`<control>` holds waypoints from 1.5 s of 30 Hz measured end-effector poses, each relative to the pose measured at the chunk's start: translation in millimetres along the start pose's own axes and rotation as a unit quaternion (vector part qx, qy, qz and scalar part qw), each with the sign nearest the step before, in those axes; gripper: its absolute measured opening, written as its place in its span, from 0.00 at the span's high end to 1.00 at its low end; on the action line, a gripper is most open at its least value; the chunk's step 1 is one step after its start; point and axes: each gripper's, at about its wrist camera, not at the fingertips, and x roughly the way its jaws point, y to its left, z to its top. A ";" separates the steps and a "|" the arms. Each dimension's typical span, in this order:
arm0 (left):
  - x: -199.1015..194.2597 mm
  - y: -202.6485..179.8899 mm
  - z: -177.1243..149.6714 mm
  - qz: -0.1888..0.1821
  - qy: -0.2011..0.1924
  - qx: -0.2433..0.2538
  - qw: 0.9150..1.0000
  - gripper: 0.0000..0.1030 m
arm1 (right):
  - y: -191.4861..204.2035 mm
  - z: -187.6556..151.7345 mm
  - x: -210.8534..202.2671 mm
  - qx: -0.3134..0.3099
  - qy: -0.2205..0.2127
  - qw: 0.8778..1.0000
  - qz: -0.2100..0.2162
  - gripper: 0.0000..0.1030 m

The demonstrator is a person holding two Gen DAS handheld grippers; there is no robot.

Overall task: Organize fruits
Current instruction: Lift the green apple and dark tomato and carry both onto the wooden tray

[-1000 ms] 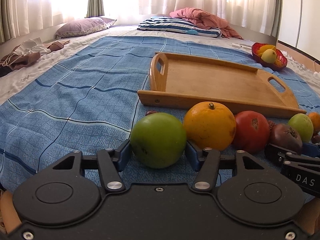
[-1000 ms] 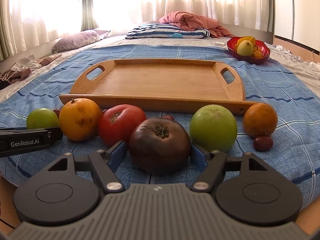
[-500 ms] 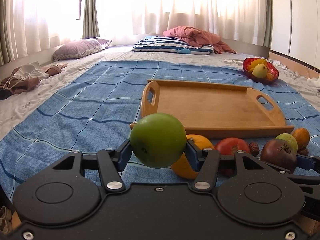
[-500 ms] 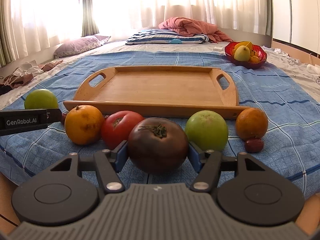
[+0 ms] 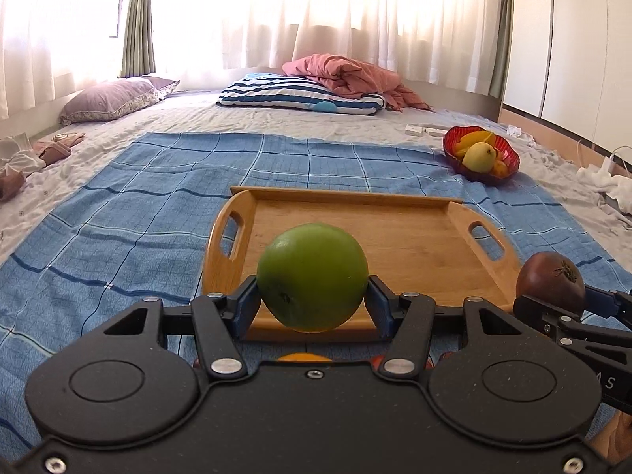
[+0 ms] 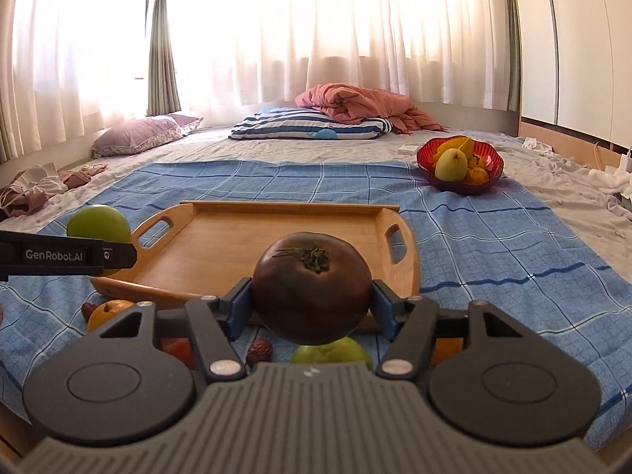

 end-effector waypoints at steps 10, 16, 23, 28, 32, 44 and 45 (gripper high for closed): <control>68.3 -21.1 23.0 0.009 0.034 0.011 0.999 0.46 | -29.3 16.8 62.2 0.009 0.036 0.999 -0.004 0.37; 107.7 -22.6 23.8 0.021 0.066 0.005 0.998 0.46 | -34.0 21.0 97.8 -0.006 0.066 0.998 0.000 0.37; 130.2 -24.2 15.9 0.030 0.084 0.010 0.996 0.46 | -36.1 15.7 128.5 0.002 0.099 0.995 0.006 0.37; 136.2 -25.2 10.9 0.031 0.090 0.010 0.995 0.46 | -33.6 13.6 135.9 0.002 0.105 0.994 0.006 0.37; 139.3 -27.7 10.4 0.028 0.100 0.016 0.994 0.46 | -29.5 13.6 140.1 -0.006 0.105 0.994 0.003 0.37; 140.2 -34.4 10.5 0.038 0.100 0.030 0.994 0.46 | -26.6 12.5 139.6 -0.016 0.110 0.994 0.001 0.35; 140.1 -34.8 10.4 0.039 0.100 0.032 0.994 0.45 | -26.5 12.4 139.5 -0.016 0.110 0.994 0.001 0.35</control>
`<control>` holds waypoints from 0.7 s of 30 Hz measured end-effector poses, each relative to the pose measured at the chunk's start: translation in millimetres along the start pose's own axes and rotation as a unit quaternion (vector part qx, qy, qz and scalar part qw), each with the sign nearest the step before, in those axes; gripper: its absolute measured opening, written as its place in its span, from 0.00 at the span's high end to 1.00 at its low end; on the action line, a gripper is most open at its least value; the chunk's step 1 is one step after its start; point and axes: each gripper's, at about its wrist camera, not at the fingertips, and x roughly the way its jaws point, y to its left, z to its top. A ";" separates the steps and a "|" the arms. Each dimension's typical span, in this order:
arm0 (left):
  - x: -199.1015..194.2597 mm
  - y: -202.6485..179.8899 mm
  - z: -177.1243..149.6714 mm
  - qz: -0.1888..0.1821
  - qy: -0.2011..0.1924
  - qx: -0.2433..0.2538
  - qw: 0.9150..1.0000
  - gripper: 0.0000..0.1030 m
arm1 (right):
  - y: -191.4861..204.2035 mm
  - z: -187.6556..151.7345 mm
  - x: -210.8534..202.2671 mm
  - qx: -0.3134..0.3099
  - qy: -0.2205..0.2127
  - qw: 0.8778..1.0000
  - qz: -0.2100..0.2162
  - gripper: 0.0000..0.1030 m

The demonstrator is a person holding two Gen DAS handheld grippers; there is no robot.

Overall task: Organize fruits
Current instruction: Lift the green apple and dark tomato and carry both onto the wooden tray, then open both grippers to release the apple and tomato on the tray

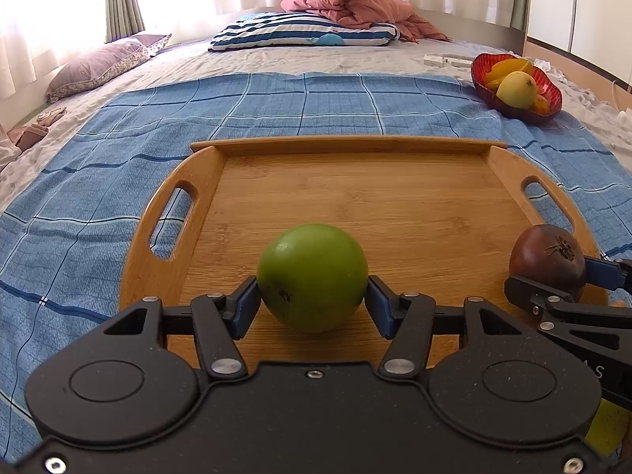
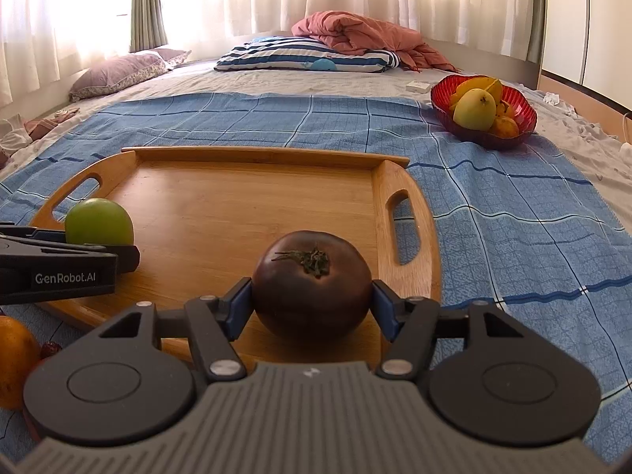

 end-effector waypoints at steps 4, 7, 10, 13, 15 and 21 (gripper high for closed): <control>-2.0 -1.4 -0.1 0.008 -0.005 0.005 1.000 0.44 | 0.0 -0.1 -1.3 -0.005 -0.001 1.000 0.002 0.31; -5.3 -0.9 0.7 0.010 -0.011 0.005 1.000 0.29 | 1.2 0.4 -2.7 -0.012 -0.005 1.000 -0.002 0.25; -9.3 0.7 0.5 0.010 -0.016 0.005 1.000 0.20 | 1.3 0.4 -4.6 -0.011 -0.005 1.000 0.001 0.22; -13.1 1.8 -0.4 0.010 -0.017 0.007 1.000 0.14 | 0.5 -0.5 -8.1 -0.010 -0.008 1.000 0.003 0.17; -16.6 2.6 -1.8 0.008 -0.019 0.008 1.000 0.11 | -0.4 -0.9 -10.9 -0.010 -0.012 1.000 0.004 0.15; -29.9 5.4 -6.2 0.001 -0.029 0.007 1.000 0.04 | 0.7 -3.8 -20.5 -0.011 -0.017 1.000 0.006 0.11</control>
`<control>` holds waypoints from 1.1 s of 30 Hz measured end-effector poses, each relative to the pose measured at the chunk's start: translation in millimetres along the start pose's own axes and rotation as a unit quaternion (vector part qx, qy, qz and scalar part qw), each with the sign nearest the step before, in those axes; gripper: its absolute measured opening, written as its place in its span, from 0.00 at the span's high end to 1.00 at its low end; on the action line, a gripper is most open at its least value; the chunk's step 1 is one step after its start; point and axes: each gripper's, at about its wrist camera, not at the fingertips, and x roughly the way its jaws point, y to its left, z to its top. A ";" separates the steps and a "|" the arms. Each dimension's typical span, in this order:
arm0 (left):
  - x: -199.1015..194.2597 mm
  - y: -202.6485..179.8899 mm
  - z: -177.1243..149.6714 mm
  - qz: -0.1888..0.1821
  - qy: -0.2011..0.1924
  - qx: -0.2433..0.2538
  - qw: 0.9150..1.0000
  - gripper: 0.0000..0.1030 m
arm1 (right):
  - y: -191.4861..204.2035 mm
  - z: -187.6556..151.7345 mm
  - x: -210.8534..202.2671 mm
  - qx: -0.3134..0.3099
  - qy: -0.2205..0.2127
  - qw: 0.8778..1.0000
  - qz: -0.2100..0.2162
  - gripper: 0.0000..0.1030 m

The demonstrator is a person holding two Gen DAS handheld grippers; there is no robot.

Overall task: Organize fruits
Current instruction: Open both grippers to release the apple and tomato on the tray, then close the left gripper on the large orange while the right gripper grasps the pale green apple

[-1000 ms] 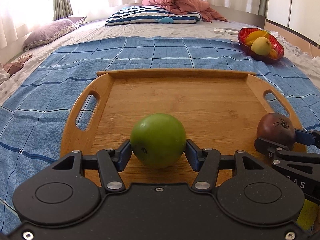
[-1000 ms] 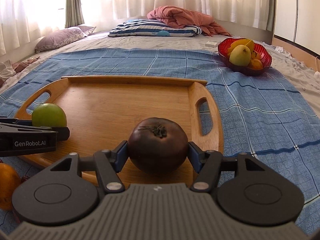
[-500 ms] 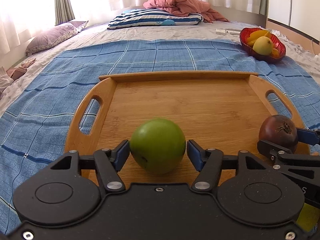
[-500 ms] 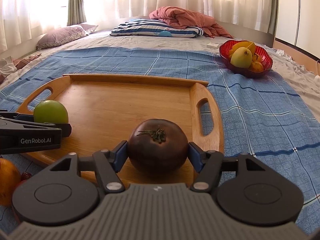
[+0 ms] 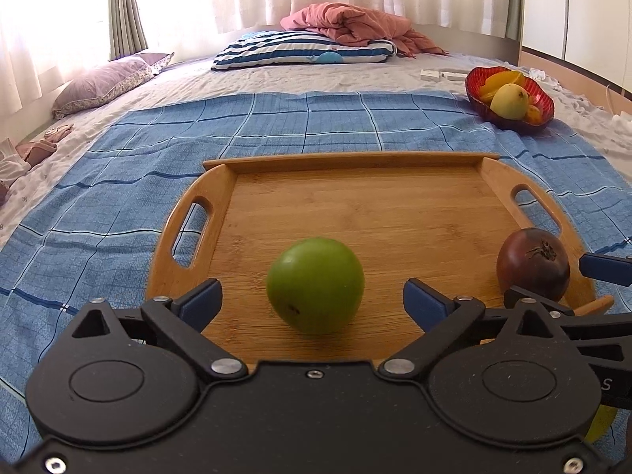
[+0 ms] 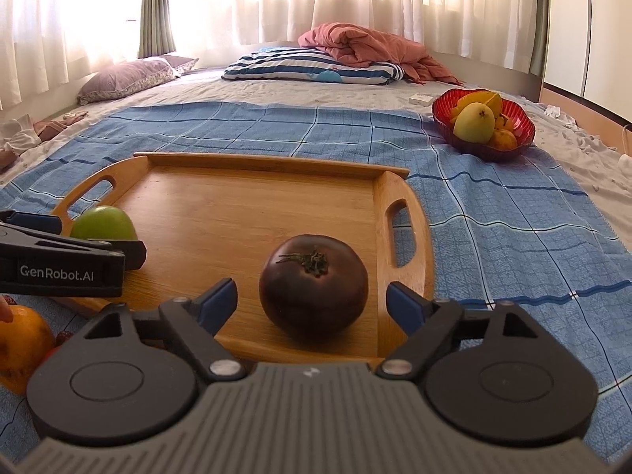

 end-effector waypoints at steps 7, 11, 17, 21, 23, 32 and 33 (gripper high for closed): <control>-14.6 6.0 -4.5 -0.004 -0.007 -0.010 1.000 0.00 | 0.7 -3.2 -13.2 0.004 -0.007 1.000 0.003 0.06; -24.0 7.9 -10.3 -0.011 -0.009 -0.007 1.000 0.00 | 1.3 -7.6 -21.8 0.007 -0.011 1.000 0.008 0.04; -43.3 11.3 -19.8 -0.025 -0.025 -0.012 0.999 0.00 | 1.5 -13.6 -38.0 0.013 -0.024 1.000 0.013 0.01; -53.8 13.6 -27.4 -0.032 -0.032 -0.012 0.999 0.00 | 1.9 -18.6 -49.4 0.017 -0.031 0.999 0.017 0.01; -59.3 15.3 -31.8 -0.034 -0.039 -0.013 0.999 0.00 | 2.6 -22.1 -54.9 0.017 -0.035 0.999 0.017 0.00; -81.7 29.1 -57.9 -0.057 -0.053 -0.034 0.996 0.00 | 8.0 -39.4 -74.5 0.005 -0.053 0.999 0.000 0.00; -83.3 30.4 -60.8 -0.057 -0.053 -0.037 0.996 0.00 | 8.5 -41.6 -76.3 0.005 -0.054 0.999 -0.002 0.00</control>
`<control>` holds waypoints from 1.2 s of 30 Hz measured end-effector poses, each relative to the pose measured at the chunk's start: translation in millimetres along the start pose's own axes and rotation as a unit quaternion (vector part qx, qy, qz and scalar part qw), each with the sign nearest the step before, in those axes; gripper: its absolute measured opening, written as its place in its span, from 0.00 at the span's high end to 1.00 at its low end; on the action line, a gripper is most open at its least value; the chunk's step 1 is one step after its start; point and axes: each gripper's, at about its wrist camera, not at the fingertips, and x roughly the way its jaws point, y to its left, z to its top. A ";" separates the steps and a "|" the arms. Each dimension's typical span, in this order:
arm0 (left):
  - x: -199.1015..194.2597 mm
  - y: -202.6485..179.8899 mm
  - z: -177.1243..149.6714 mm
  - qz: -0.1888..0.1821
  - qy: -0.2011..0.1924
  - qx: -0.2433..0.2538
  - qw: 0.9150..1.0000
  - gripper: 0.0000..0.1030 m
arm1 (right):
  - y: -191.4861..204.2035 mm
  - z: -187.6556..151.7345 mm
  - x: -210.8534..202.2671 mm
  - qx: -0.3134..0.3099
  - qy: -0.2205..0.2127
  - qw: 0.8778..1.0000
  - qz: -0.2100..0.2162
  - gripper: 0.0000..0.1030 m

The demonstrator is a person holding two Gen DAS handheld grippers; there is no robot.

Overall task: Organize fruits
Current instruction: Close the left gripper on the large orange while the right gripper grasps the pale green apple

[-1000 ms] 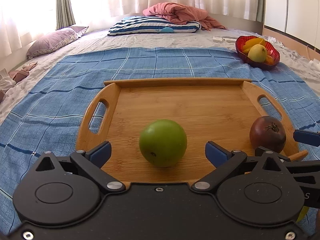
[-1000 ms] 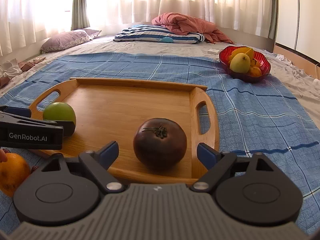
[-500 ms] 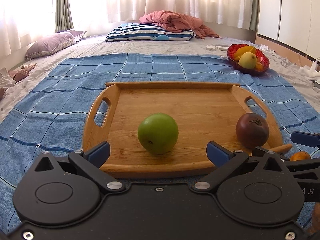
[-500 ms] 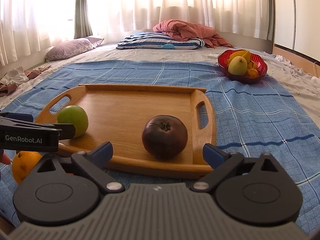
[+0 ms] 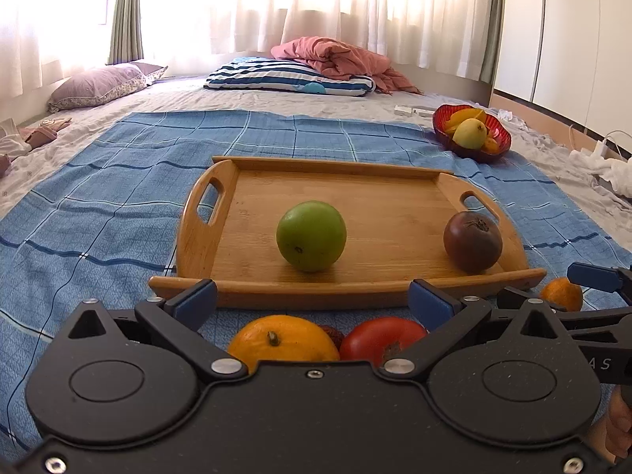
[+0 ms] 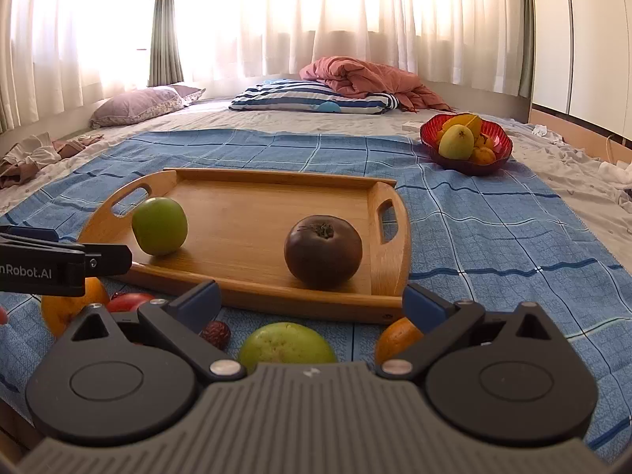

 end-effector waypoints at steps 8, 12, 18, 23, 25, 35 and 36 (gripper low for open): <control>-14.2 7.2 -22.3 0.009 -0.002 0.014 1.000 0.01 | 4.4 -16.0 -12.4 0.003 -0.010 1.000 -0.023 0.00; -16.6 12.0 -28.5 0.003 0.012 0.007 1.000 0.11 | 6.6 -21.8 -16.6 0.005 -0.012 0.999 -0.031 0.03; -18.8 18.7 -36.8 -0.001 0.022 -0.001 1.000 0.20 | 14.3 -29.8 -22.4 0.000 -0.015 0.999 -0.036 0.08; -19.0 15.0 -40.0 -0.002 0.021 0.009 1.000 0.29 | 22.1 -33.8 -25.1 -0.008 -0.019 0.999 -0.038 0.12; -18.0 14.1 -41.2 -0.005 0.023 0.012 1.000 0.33 | 24.5 -34.9 -25.2 -0.011 -0.019 0.999 -0.036 0.14; -14.4 12.3 -44.7 0.000 0.016 0.015 1.000 0.34 | 32.6 -38.6 -20.9 -0.018 -0.007 0.999 -0.031 0.23; -14.0 12.7 -45.1 0.001 0.015 0.014 1.000 0.33 | 32.6 -38.5 -19.4 -0.018 -0.005 0.999 -0.030 0.23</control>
